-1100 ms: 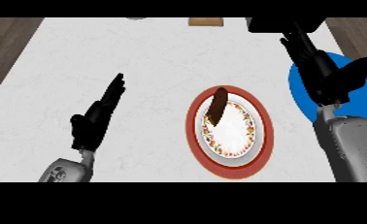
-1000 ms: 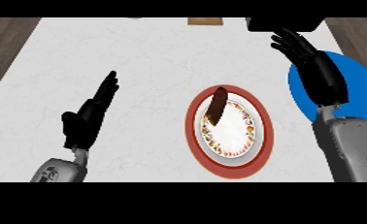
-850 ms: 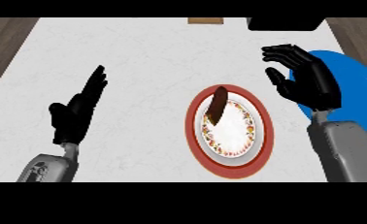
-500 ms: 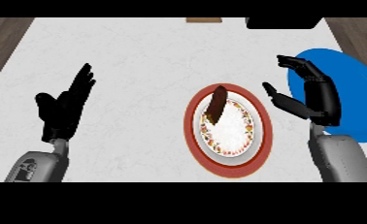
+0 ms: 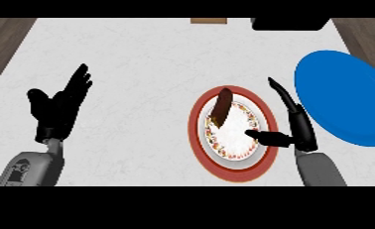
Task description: Pick the sweet potato from the plate and place it in the plate
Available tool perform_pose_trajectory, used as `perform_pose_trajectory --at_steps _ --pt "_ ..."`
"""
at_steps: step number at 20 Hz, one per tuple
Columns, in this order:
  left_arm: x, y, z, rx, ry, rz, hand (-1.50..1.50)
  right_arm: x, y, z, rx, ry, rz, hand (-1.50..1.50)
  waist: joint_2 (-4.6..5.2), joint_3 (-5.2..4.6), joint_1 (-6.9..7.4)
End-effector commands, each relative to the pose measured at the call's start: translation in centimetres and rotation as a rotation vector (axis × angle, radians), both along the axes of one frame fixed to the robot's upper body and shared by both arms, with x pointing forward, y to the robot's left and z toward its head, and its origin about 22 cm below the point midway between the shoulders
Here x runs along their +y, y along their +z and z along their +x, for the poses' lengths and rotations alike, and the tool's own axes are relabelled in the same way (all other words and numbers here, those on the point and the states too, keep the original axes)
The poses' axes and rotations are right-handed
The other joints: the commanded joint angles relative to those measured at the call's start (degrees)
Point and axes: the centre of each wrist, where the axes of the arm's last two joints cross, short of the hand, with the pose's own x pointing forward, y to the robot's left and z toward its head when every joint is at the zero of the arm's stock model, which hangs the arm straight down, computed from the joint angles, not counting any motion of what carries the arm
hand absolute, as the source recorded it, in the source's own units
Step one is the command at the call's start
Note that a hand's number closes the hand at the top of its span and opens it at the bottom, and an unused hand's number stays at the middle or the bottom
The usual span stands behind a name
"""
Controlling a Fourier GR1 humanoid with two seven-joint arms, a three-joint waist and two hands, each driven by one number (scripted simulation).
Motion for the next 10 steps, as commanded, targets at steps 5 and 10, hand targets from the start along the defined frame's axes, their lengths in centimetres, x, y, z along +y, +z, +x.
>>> perform_pose_trajectory --at_steps 5,10 --pt "0.1 -0.3 0.2 0.011 -0.006 -0.01 0.0 4.0 3.2 0.3 0.074 0.008 -0.17 -1.5 -0.27 -0.07 -0.4" --pt "0.2 -1.5 -0.5 0.015 -0.002 -0.003 0.0 1.7 4.2 0.4 0.192 0.063 -0.269 -1.5 -0.17 -0.06 -0.35"
